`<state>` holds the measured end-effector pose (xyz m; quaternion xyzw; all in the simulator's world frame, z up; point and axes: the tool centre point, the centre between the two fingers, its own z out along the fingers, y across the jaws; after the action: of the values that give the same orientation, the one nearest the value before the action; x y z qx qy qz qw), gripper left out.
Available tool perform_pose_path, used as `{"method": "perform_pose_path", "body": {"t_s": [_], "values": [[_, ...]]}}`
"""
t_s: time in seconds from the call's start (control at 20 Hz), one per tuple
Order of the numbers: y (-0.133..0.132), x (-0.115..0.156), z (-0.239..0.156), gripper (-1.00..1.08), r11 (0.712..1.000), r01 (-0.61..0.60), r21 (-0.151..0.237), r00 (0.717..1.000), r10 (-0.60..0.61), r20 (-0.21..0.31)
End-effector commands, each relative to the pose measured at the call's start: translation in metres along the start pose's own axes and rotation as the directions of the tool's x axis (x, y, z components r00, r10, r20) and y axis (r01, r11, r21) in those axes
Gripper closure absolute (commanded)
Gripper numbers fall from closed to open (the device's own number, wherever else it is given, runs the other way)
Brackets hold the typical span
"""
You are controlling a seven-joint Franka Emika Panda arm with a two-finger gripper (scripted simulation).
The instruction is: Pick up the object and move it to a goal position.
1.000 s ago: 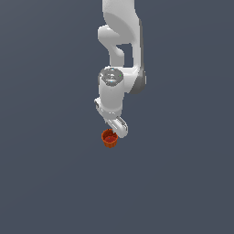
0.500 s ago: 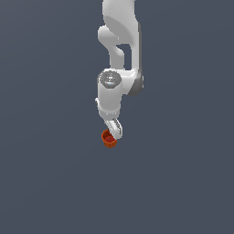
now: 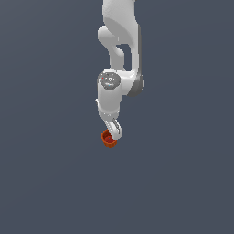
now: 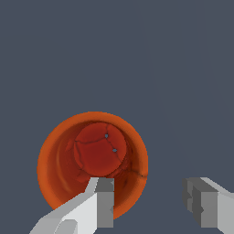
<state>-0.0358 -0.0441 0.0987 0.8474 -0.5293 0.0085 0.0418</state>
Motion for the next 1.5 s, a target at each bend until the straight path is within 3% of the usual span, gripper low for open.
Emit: {"method": "perform_pose_path", "body": {"t_s": [0.0, 0.4, 0.45, 1.1, 1.45], "values": [[0.000, 0.000, 0.006, -0.20, 1.000, -0.001, -0.001, 1.000, 0.001, 0.000], [0.001, 0.000, 0.028, -0.20, 1.000, -0.004, -0.001, 1.000, 0.004, 0.000], [0.001, 0.000, 0.028, 1.08, 1.000, -0.004, -0.001, 1.000, 0.004, 0.000], [0.001, 0.001, 0.025, 1.08, 1.000, -0.006, 0.000, 1.000, 0.006, -0.001], [-0.007, 0.003, 0.000, 1.08, 1.000, -0.006, 0.000, 1.000, 0.006, -0.001]]}}
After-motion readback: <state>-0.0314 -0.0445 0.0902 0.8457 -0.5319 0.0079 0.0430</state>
